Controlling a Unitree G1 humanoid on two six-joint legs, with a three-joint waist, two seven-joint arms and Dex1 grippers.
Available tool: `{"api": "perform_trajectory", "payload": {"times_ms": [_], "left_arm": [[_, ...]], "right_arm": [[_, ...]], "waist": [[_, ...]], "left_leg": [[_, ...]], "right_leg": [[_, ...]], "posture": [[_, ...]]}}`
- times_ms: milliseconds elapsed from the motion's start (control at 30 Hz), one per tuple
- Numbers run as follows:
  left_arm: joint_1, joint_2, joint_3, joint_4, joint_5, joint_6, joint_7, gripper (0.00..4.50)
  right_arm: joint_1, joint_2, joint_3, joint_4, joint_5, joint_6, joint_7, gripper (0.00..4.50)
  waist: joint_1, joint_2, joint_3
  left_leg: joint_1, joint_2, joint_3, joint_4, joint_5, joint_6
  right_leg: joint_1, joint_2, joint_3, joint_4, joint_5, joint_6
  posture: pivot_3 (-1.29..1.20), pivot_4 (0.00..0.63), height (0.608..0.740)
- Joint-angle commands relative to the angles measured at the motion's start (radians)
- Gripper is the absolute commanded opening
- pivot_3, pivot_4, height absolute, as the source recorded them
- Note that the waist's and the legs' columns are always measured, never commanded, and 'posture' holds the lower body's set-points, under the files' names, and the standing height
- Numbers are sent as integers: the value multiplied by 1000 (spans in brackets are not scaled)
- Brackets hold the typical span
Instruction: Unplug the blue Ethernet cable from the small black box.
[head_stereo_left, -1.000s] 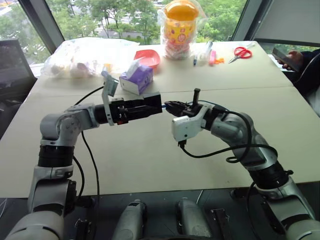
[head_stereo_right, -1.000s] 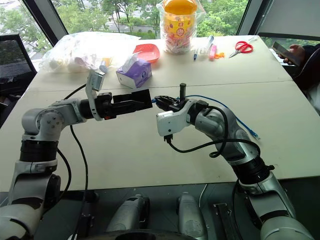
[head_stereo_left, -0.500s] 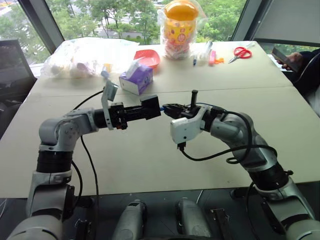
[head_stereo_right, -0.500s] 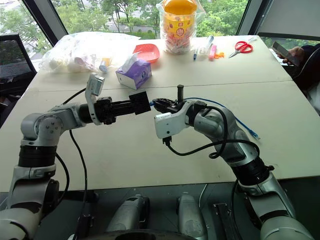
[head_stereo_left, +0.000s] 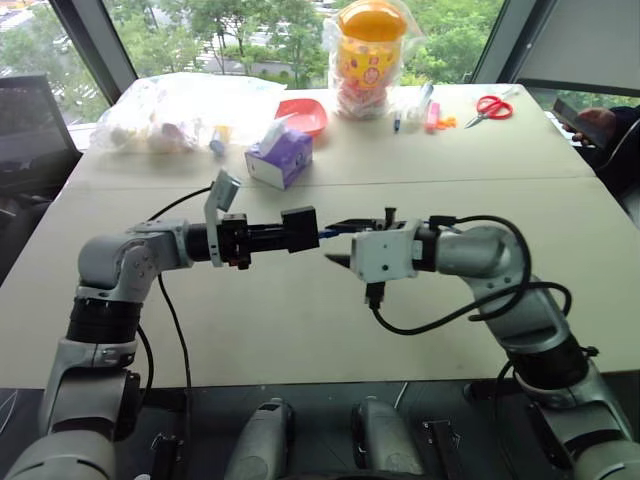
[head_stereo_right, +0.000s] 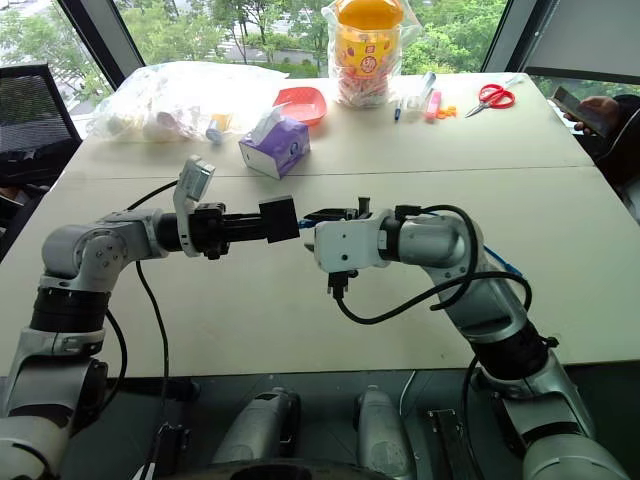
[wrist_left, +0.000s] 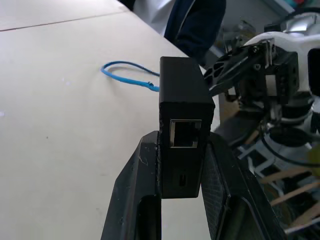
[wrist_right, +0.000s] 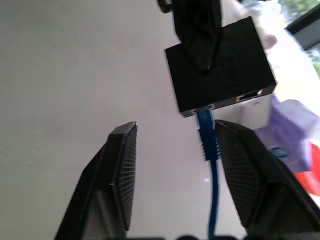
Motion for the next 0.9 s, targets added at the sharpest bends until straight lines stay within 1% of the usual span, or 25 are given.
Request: {"api": "perform_trajectory", "payload": {"times_ms": [33, 67, 133, 233, 300, 400, 500, 667, 700, 767, 800, 833, 867, 900], "left_arm": [[-51, 42, -13, -12, 3, -20, -91, 472], [-58, 56, -15, -10, -1, -13, -115, 472], [-71, 79, -17, -4, -9, -4, -157, 472], [-80, 105, -30, -4, 10, -21, -204, 472], [-84, 116, -43, -6, 30, -44, -225, 472], [-98, 115, -36, 3, 29, -44, -227, 472], [-105, 109, -27, 4, 28, -41, -223, 472], [-109, 94, -6, 3, 21, -35, -201, 472], [-109, 93, -5, 4, 22, -36, -199, 472], [-109, 90, 0, 6, 21, -33, -196, 472], [-107, 89, 1, 3, 20, -31, -195, 472], [-106, 89, 2, 2, 19, -30, -194, 472], [-106, 89, 1, 1, 19, -30, -194, 472], [-104, 89, 1, -2, 17, -29, -193, 472]], "right_arm": [[-85, -40, -110, -69, 255, 293, 85, 4021], [-112, -28, -145, -48, 336, 382, 87, 4443], [-170, 26, -209, 20, 448, 519, 50, 4443], [-252, 123, -276, 153, 531, 681, -55, 4443], [-282, 161, -296, 217, 575, 754, -97, 4443], [-300, 188, -288, 258, 614, 804, -145, 4443], [-300, 186, -263, 264, 649, 831, -168, 4443], [-273, 210, -240, 255, 695, 851, -215, 4443], [-270, 212, -238, 252, 704, 854, -226, 3935], [-264, 212, -230, 246, 717, 853, -244, 3239], [-262, 211, -228, 245, 724, 853, -252, 2625], [-261, 211, -227, 245, 731, 854, -258, 2115], [-261, 211, -224, 248, 734, 853, -266, 1793], [-261, 211, -222, 248, 737, 853, -273, 1793]], "waist": [[1, 0, 0], [0, 0, 0], [-3, 0, 0], [-7, -1, 0], [-4, 0, 0], [1, -1, 0], [0, -1, 0], [-4, -1, 0], [-4, -1, 0], [-6, -1, 0], [-6, -1, 0], [-6, -1, 0], [-5, -1, 0], [-5, -1, 0]], "left_leg": [[0, 0, 0, 0, 0, 0], [0, 0, 0, 0, 0, 0], [0, 0, 0, 0, 0, 0], [0, 2, 1, -1, 0, 0], [0, 2, 1, -2, 0, 0], [-4, 1, 0, -2, 0, 0], [-7, -1, 2, -2, -1, 1], [-7, 0, 3, -2, -1, 2], [-7, 0, 3, -2, -1, 2], [-7, 0, 3, -2, -1, 2], [-7, 0, 3, -2, -1, 2], [-7, 0, 3, -2, -1, 2], [-7, 0, 3, -1, -1, 2], [-7, 0, 3, -2, -1, 2]], "right_leg": [[0, 0, 0, 0, 0, 0], [0, 0, 0, -1, -1, -3], [0, -1, 0, -1, -2, -3], [-1, -1, 0, 0, -2, -4], [-2, -1, 0, 0, -2, -4], [-5, -1, 0, 0, 0, -2], [-9, -3, 0, 0, 0, -1], [-9, -2, 0, 0, 0, 0], [-9, -2, 0, 1, 0, 0], [-9, -1, 0, 2, 0, 0], [-10, -1, 0, 2, 0, 0], [-10, -1, 0, 2, 0, 0], [-10, -1, 0, 2, 0, 0], [-10, -1, 0, 2, 0, 0]], "posture": [[0, 150, 740], [0, 150, 740], [0, 150, 740], [0, 150, 740], [0, 150, 740], [0, 150, 740], [0, 150, 740], [0, 150, 740], [0, 150, 740], [0, 150, 740], [0, 150, 740], [0, 150, 740], [0, 150, 740], [0, 150, 740]]}}
